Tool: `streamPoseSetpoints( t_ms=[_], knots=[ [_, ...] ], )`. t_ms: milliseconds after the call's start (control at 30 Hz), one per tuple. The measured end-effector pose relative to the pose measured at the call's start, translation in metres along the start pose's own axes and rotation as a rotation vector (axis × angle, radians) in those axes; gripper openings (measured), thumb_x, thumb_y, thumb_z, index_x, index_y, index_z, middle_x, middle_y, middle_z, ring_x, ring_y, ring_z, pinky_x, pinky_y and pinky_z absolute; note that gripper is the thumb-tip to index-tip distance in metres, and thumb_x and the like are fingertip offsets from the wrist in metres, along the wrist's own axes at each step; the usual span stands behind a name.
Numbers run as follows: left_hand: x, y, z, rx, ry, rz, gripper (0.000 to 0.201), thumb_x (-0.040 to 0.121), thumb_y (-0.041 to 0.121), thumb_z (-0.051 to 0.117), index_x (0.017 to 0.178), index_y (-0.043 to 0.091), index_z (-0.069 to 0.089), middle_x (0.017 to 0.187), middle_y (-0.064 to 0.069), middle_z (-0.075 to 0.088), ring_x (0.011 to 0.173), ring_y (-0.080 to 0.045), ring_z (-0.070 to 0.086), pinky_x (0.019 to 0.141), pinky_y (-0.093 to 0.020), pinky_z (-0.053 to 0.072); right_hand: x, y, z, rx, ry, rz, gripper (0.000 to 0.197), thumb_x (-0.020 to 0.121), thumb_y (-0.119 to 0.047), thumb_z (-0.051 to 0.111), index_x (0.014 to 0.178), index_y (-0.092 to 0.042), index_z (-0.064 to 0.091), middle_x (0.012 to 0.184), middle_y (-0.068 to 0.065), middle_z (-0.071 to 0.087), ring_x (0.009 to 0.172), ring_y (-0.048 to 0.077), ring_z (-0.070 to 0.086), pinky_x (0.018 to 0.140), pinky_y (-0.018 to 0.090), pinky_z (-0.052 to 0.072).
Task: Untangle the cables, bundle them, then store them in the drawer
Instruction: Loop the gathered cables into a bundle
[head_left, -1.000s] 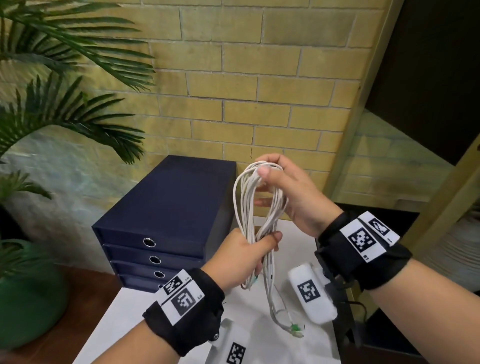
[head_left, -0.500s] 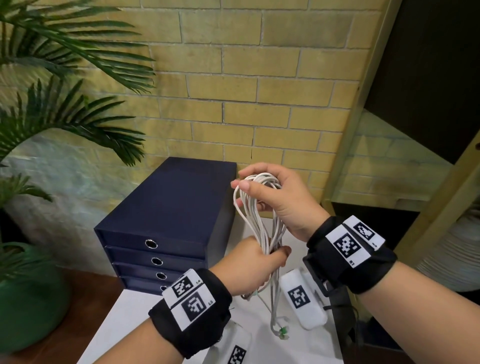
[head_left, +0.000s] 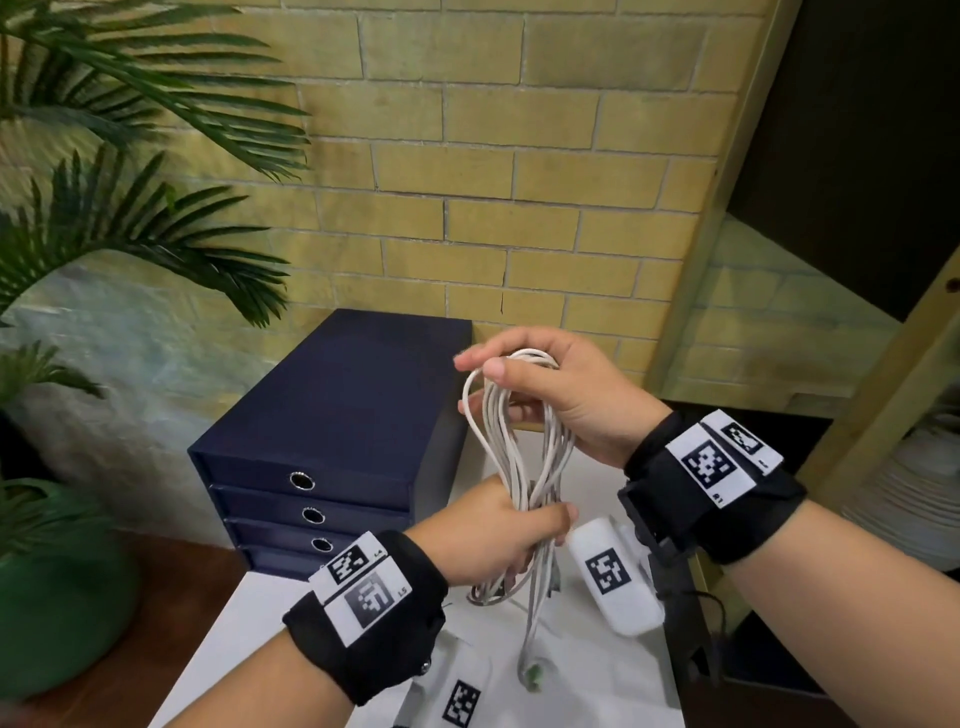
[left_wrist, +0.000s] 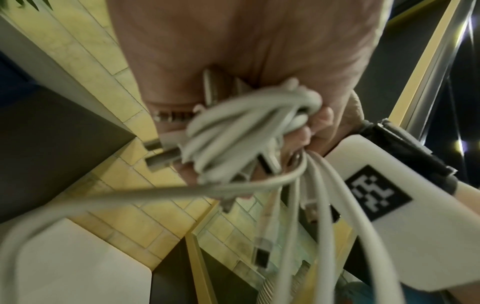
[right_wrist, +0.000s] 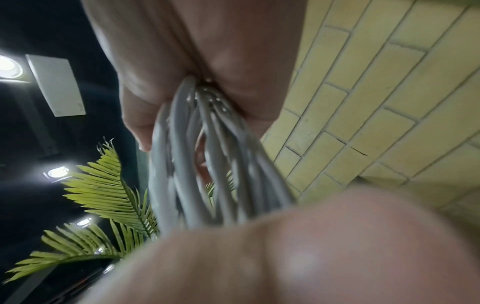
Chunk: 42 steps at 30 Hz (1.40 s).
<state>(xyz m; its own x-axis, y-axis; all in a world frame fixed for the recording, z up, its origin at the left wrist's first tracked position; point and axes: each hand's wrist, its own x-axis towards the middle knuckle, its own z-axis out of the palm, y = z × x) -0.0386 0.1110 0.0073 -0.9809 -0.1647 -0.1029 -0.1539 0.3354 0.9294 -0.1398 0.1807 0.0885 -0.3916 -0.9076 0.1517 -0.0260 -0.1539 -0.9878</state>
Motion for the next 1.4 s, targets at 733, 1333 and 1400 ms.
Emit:
streamPoseSetpoints(
  t_ms=[733, 1333, 1400],
  knots=[
    [0.006, 0.010, -0.010, -0.019, 0.026, 0.005, 0.026, 0.082, 0.042, 0.056, 0.063, 0.031, 0.069, 0.066, -0.009, 0.049, 0.063, -0.023, 0.044, 0.064, -0.035, 0.038, 0.012, 0.005, -0.002, 0.060, 0.242, -0.265, 0.025, 0.086, 0.009, 0.056, 0.078, -0.014, 0.050, 0.076, 0.000, 0.056, 0.075, 0.017, 0.070, 0.070, 0.028, 0.055],
    [0.012, 0.012, -0.022, -0.706, 0.318, 0.050, 0.025, 0.097, 0.019, 0.050, 0.084, 0.004, 0.066, 0.084, -0.011, 0.074, 0.077, -0.018, 0.072, 0.073, -0.033, 0.059, -0.036, 0.084, -0.015, -0.261, -0.198, 0.103, 0.051, 0.077, -0.018, 0.071, 0.122, -0.024, 0.047, 0.110, -0.001, 0.064, 0.104, 0.005, 0.061, 0.088, 0.021, 0.049],
    [0.014, 0.014, -0.027, -0.777, 0.322, 0.076, 0.025, 0.098, 0.020, 0.047, 0.086, 0.006, 0.064, 0.091, -0.009, 0.075, 0.088, -0.017, 0.073, 0.078, -0.033, 0.059, -0.039, 0.089, -0.014, -0.272, -0.221, 0.134, 0.027, 0.085, -0.006, 0.063, 0.106, -0.021, 0.054, 0.089, -0.007, 0.066, 0.088, 0.010, 0.065, 0.082, 0.024, 0.052]
  ],
)
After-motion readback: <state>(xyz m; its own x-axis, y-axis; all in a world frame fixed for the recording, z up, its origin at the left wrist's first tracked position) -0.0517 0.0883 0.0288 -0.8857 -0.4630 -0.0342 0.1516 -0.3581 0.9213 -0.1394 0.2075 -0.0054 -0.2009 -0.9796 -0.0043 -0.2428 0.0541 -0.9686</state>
